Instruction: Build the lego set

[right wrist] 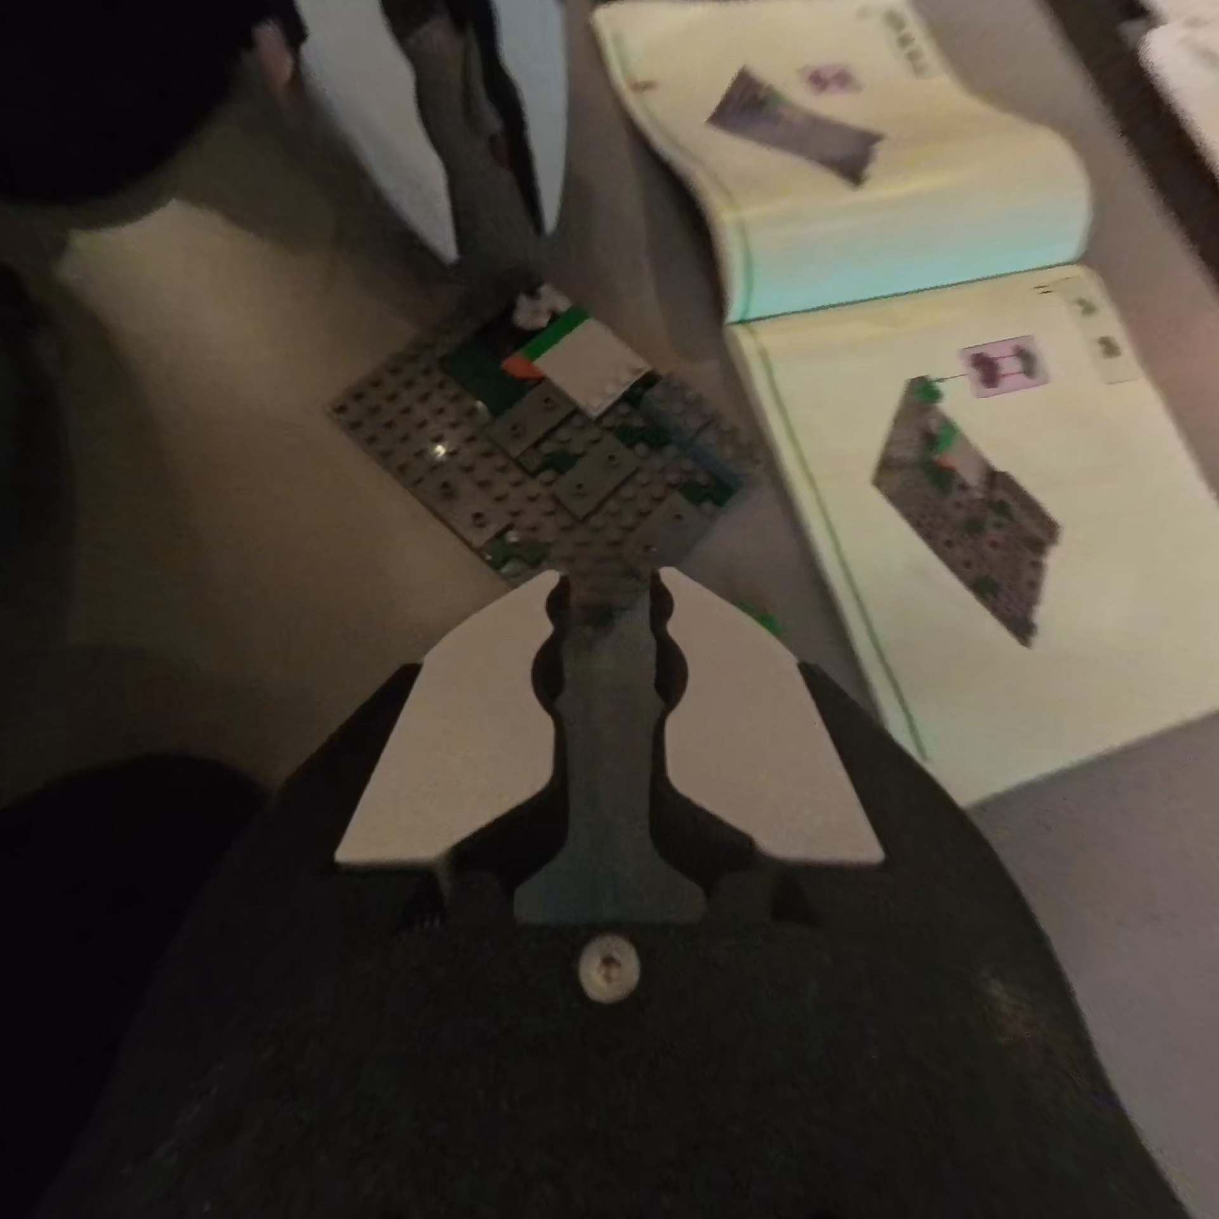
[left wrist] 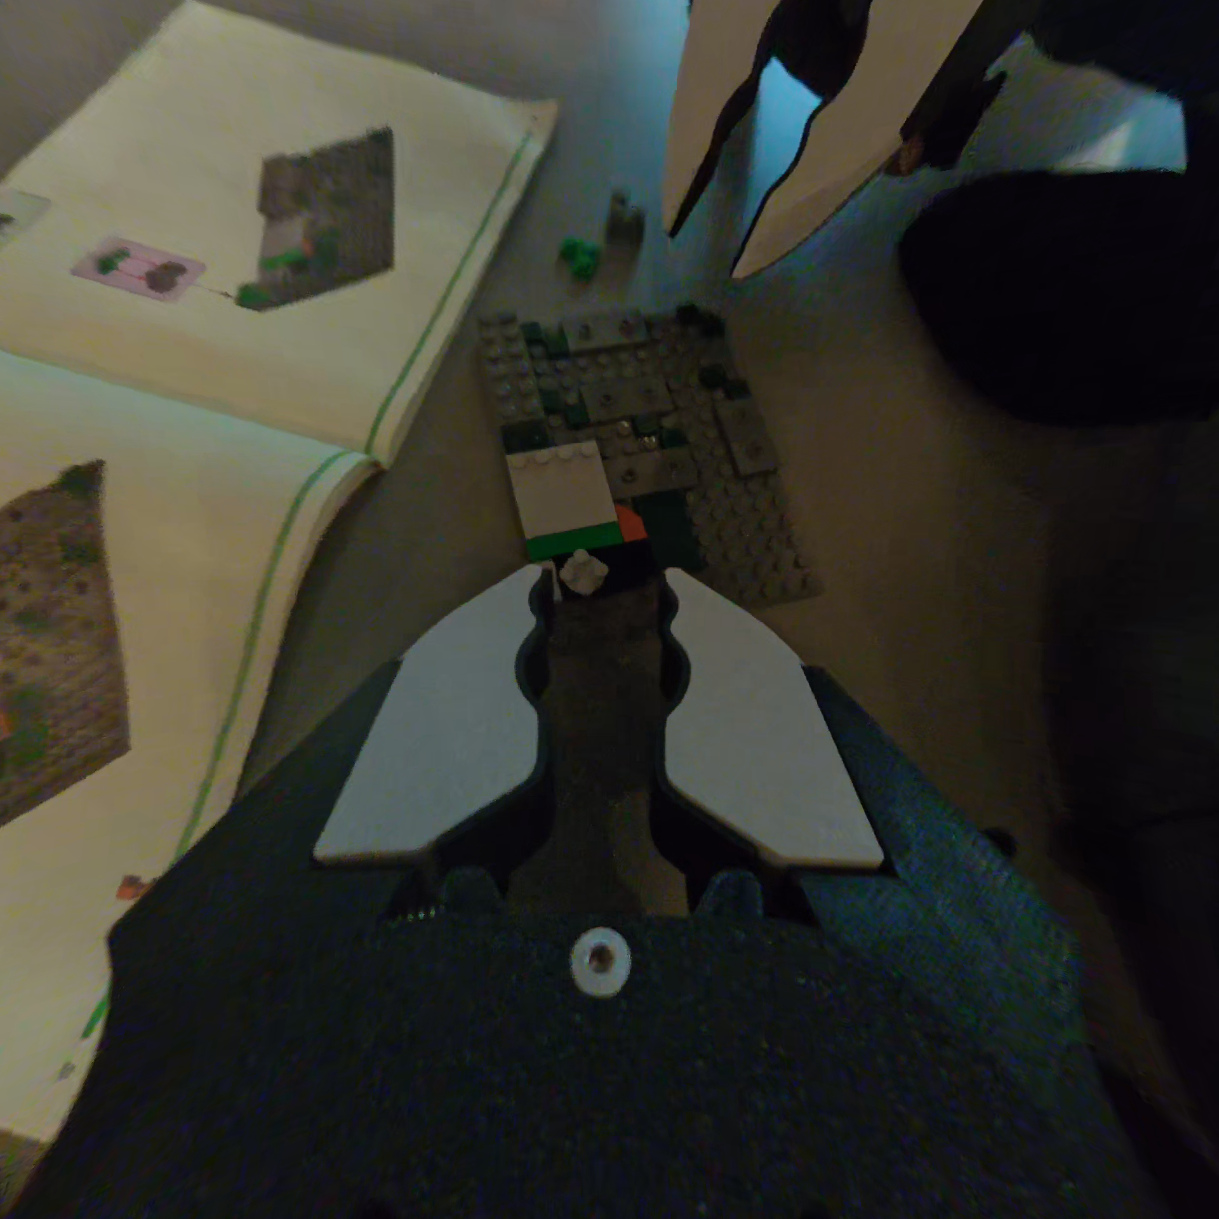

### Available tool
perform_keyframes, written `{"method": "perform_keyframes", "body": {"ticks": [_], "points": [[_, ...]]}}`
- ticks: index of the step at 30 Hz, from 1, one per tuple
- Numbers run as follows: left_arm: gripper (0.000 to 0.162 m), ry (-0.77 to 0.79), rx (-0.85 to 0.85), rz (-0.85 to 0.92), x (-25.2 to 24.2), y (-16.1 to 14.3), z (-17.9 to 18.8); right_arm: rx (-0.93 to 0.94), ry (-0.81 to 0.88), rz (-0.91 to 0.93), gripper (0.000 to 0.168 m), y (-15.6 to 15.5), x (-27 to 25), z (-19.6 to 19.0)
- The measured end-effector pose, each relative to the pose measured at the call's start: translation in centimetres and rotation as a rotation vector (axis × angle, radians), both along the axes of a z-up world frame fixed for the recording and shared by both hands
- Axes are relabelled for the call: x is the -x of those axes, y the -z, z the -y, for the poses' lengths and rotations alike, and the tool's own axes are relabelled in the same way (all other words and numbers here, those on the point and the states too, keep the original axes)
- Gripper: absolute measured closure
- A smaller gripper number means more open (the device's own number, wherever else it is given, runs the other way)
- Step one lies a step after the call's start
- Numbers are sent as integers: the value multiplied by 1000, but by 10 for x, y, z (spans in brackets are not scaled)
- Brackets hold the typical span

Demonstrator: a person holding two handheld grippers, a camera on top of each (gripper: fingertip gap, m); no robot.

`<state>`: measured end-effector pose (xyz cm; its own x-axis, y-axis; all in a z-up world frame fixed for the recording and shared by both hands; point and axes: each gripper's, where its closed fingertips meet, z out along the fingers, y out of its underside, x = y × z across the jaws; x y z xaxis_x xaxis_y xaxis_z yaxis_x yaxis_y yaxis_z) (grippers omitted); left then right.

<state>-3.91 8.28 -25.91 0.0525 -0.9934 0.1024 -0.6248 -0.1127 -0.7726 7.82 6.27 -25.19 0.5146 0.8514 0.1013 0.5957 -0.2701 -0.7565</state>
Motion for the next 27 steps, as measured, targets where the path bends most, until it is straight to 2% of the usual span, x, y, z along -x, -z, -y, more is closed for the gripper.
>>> {"method": "perform_keyframes", "body": {"ticks": [4,8,11,19,27], "points": [[140,-140,-75,124,-4,-27,-9,-149,181,-130,146,-25,-26,-17],[149,-247,-156,189,-3,-40,-10,-237,279,-247,146,-29,-43,-22],[157,-265,-228,212,-1,-36,-13,-252,276,-266,147,-26,-45,-23],[162,-264,-311,195,2,-26,-24,-259,259,-246,148,-17,-41,-25],[162,-262,-268,196,2,-19,-29,-256,257,-261,149,-18,-41,-25]]}}
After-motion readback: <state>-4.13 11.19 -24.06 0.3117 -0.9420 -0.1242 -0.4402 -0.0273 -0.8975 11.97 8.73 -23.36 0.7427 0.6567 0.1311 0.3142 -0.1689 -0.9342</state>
